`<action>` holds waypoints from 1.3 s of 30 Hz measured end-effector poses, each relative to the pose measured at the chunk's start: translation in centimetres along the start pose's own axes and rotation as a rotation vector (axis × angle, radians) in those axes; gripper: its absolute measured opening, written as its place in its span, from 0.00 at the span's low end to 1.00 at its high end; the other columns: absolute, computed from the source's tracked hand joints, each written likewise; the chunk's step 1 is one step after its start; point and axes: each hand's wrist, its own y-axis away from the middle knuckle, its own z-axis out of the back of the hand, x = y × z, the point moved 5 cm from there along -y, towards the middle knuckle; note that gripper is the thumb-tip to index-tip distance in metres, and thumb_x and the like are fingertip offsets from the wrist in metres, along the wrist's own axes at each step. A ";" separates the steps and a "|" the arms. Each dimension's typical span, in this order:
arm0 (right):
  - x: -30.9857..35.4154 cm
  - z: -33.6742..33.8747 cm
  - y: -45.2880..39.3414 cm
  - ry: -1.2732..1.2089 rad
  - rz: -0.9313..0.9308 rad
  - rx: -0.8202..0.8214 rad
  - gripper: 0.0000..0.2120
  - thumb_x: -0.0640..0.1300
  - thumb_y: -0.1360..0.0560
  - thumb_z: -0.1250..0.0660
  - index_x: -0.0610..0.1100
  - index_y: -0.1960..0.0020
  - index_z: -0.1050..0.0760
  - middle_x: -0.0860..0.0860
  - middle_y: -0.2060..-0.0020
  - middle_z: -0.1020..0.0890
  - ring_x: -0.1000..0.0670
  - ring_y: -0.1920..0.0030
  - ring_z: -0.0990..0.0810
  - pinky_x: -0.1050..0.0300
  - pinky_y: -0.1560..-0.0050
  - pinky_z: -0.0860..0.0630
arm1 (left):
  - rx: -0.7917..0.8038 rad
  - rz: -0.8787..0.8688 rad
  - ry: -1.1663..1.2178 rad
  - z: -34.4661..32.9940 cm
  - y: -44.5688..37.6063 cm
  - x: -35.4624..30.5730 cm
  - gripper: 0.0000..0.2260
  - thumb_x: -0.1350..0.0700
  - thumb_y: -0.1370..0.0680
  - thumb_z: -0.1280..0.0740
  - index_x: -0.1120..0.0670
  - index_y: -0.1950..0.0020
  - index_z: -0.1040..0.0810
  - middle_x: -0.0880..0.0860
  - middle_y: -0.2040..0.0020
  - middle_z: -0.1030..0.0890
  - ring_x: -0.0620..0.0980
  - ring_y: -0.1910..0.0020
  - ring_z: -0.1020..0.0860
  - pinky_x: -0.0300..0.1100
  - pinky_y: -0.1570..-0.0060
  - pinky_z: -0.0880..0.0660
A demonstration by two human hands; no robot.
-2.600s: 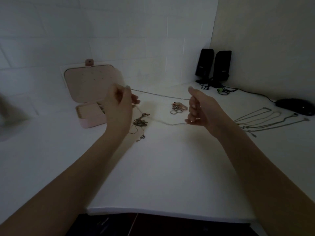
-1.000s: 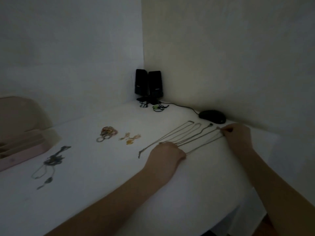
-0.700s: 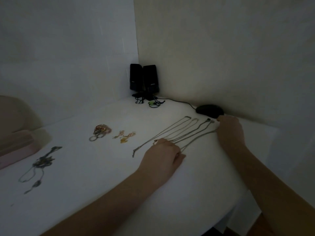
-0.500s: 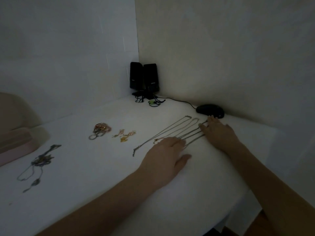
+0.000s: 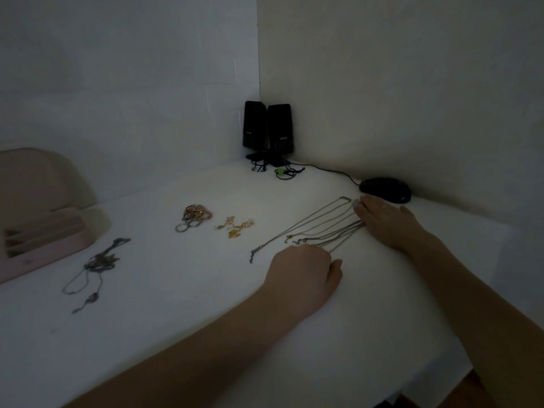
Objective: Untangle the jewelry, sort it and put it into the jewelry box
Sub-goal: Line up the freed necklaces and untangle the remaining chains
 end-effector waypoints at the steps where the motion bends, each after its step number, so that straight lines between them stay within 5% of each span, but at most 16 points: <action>1: -0.2 -0.1 -0.1 0.007 -0.001 -0.003 0.28 0.59 0.19 0.59 0.48 0.23 0.52 0.53 0.23 0.49 0.53 0.24 0.50 0.44 0.27 0.53 | 0.015 0.010 0.009 -0.2 0.0 0.2 0.18 0.47 0.20 0.51 0.54 0.64 0.32 0.55 0.63 0.23 0.55 0.64 0.24 0.43 0.64 0.33; 5: -0.5 0.1 0.1 0.096 0.038 -0.068 0.28 0.56 0.19 0.61 0.45 0.22 0.55 0.49 0.22 0.53 0.51 0.23 0.56 0.46 0.26 0.55 | 0.012 0.003 0.050 0.1 0.1 -0.1 0.20 0.43 0.26 0.58 0.53 0.66 0.35 0.55 0.64 0.24 0.56 0.64 0.24 0.43 0.64 0.32; 11: 1.5 1.5 2.7 -0.022 -0.015 -0.283 0.29 0.56 0.19 0.57 0.43 0.23 0.52 0.48 0.23 0.48 0.51 0.23 0.53 0.50 0.25 0.55 | 0.002 0.034 0.032 1.5 0.4 -0.4 0.16 0.51 0.19 0.46 0.58 0.56 0.24 0.55 0.53 0.22 0.56 0.54 0.22 0.44 0.58 0.29; 16: 7.7 1.7 5.6 -0.159 0.108 -0.349 0.23 0.50 0.17 0.53 0.42 0.25 0.42 0.45 0.25 0.40 0.49 0.24 0.48 0.53 0.25 0.56 | 0.109 0.172 -0.062 4.0 2.1 1.6 0.14 0.50 0.19 0.47 0.55 0.53 0.25 0.54 0.51 0.22 0.55 0.51 0.23 0.43 0.53 0.29; 21: 17.8 1.3 8.5 -0.234 0.390 -0.300 0.21 0.45 0.17 0.50 0.43 0.26 0.40 0.46 0.27 0.37 0.50 0.25 0.44 0.67 0.31 0.60 | 0.053 0.370 -0.178 9.7 8.3 9.4 0.14 0.48 0.20 0.45 0.53 0.43 0.25 0.52 0.44 0.23 0.52 0.45 0.24 0.43 0.48 0.29; 25: 26.7 -0.5 9.3 -0.296 0.565 -0.154 0.20 0.44 0.17 0.49 0.46 0.25 0.40 0.47 0.26 0.37 0.48 0.25 0.42 0.66 0.30 0.55 | 0.030 0.612 -0.264 13.0 14.0 18.6 0.16 0.52 0.21 0.44 0.56 0.36 0.28 0.55 0.36 0.27 0.53 0.36 0.29 0.46 0.40 0.29; 32: 37.0 -5.5 9.7 -0.347 0.769 0.106 0.22 0.40 0.18 0.47 0.44 0.24 0.43 0.47 0.25 0.41 0.51 0.25 0.43 0.66 0.29 0.52 | -0.057 0.696 -0.053 14.3 16.8 22.8 0.07 0.58 0.23 0.36 0.55 0.53 0.19 0.53 0.56 0.18 0.51 0.56 0.20 0.43 0.55 0.25; 36: 36.6 -6.3 10.1 -0.452 0.781 0.129 0.20 0.43 0.19 0.42 0.47 0.27 0.35 0.49 0.30 0.30 0.54 0.29 0.36 0.73 0.36 0.48 | -0.098 0.623 0.006 13.9 16.3 22.8 0.03 0.57 0.25 0.32 0.54 0.59 0.22 0.52 0.58 0.22 0.50 0.56 0.25 0.39 0.60 0.35; 39: 36.4 -6.0 9.5 -0.569 0.810 0.129 0.15 0.44 0.24 0.33 0.45 0.38 0.23 0.50 0.43 0.19 0.56 0.41 0.25 0.76 0.44 0.36 | -0.097 0.617 0.065 13.3 16.0 22.8 0.07 0.56 0.22 0.36 0.54 0.60 0.26 0.51 0.61 0.25 0.48 0.61 0.25 0.37 0.64 0.34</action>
